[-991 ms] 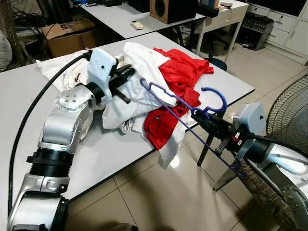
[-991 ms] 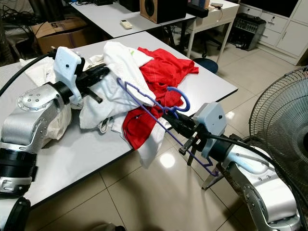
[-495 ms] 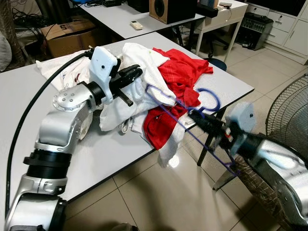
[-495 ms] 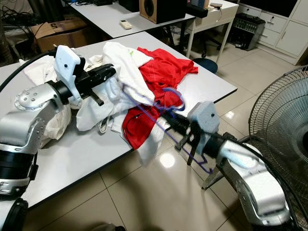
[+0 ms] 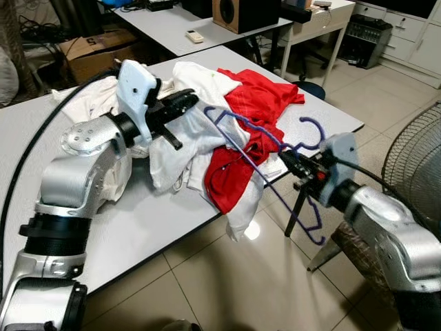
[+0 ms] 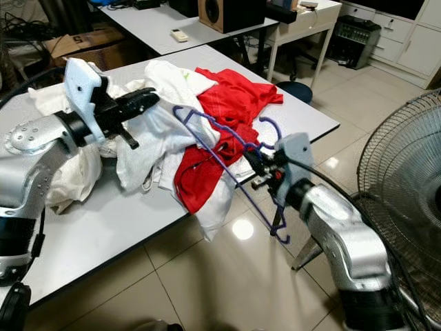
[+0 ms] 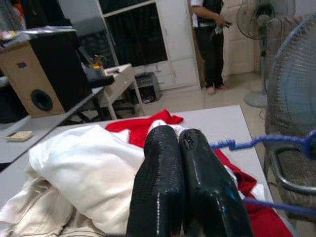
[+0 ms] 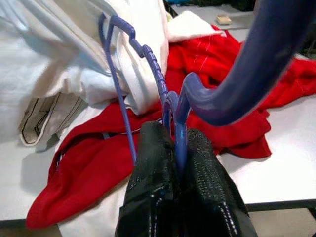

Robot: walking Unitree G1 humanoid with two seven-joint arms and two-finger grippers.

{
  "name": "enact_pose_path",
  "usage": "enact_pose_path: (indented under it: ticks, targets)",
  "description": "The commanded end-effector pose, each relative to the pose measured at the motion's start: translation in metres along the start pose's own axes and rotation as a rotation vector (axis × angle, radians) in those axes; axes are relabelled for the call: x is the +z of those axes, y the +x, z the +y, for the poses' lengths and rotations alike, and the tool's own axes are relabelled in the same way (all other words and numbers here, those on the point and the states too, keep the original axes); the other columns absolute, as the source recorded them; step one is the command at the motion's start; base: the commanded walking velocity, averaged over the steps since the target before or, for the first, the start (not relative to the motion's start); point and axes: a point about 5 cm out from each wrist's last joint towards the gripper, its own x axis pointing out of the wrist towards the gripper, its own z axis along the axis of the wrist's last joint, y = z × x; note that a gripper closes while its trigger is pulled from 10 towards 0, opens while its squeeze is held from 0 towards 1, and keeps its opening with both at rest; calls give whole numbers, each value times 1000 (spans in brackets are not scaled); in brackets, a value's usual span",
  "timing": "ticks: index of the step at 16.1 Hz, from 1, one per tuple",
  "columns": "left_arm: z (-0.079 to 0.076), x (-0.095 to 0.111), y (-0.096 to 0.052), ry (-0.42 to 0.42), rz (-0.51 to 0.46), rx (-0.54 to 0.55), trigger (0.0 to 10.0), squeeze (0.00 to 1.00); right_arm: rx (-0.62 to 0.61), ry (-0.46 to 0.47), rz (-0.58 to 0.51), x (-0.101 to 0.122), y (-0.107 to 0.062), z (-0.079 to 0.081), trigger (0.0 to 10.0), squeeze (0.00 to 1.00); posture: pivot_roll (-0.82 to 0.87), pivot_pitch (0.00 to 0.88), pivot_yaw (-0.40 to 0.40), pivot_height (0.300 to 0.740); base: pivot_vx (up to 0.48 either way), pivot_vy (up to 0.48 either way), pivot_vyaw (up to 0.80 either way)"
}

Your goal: Hang hanger

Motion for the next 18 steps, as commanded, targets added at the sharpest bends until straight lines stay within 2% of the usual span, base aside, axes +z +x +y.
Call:
enact_pose_path:
  ticks: [1, 2, 3, 4, 5, 6, 7, 9, 10, 11, 12, 14, 15, 16, 17, 18]
  targets:
    - [7, 12, -6, 23, -49, 47, 0, 0, -64, 33, 50, -5, 1, -9, 10000, 0, -183, 0, 63, 740, 0, 0, 0]
    - [10, 12, -8, 26, -56, 83, 0, 0, -74, 37, 47, -4, 5, -11, 10000, 0, -178, 0, 54, 740, 0, 0, 0]
    - [19, 14, -9, 42, -81, 171, 0, 0, -108, 14, -54, 17, 18, -21, 10000, 0, -164, 0, 49, 740, 0, 0, 0]
    - [25, 21, -7, 47, -119, 230, 0, 0, -144, -34, -220, 51, 26, -29, 10000, 0, -156, 0, 54, 740, 0, 0, 0]
    - [27, 30, -6, 49, -171, 241, 0, 0, -145, -23, -395, 83, 26, -28, 10000, 0, -146, 0, 49, 740, 0, 0, 0]
    - [29, 44, -9, 61, -261, 234, 0, 0, -107, -36, -618, 120, 15, -20, 10000, 0, -153, 0, 52, 740, 0, 0, 0]
    - [29, 46, -11, 55, -276, 237, 0, 0, -89, -53, -637, 123, 13, -16, 10000, 0, -150, 0, 45, 740, 0, 0, 0]
    - [29, 44, -15, 47, -242, 249, 0, 0, -18, -50, -592, 114, 11, -7, 10000, 0, -137, 0, 33, 740, 0, 0, 0]
    - [26, 33, -18, 69, -177, 269, 0, 0, 4, -46, -461, 85, 16, -4, 10000, 0, -123, 0, 13, 740, 0, 0, 0]
    - [23, 30, -18, 83, -156, 278, 0, 0, 8, -39, -390, 69, 18, -3, 10000, 0, -114, 0, 4, 740, 0, 0, 0]
    - [21, 27, -18, 96, -143, 296, 0, 0, -7, 4, -276, 38, 15, 1, 10000, 0, -117, 0, 4, 740, 0, 0, 0]
    - [18, 29, -13, 152, -128, 291, 0, 0, -36, 63, -153, 9, 4, 7, 10000, 0, -138, 0, 35, 740, 0, 0, 0]
    - [16, 28, -10, 152, -141, 293, 0, 0, -28, 83, -91, -3, -3, 10, 10000, 0, -144, 0, 39, 740, 0, 0, 0]
    - [16, 29, -8, 172, -138, 273, 0, 0, -51, 86, -60, -9, -5, 9, 10000, 0, -148, 0, 35, 740, 0, 0, 0]
    - [14, 35, -3, 215, -157, 184, 0, 0, -90, 123, -74, -9, -8, 5, 10000, 0, -148, 0, 38, 740, 0, 0, 0]
    - [10, 37, -2, 243, -155, 110, 0, 0, -106, 117, -84, -6, -5, 3, 10000, 0, -142, 0, 26, 740, 0, 0, 0]
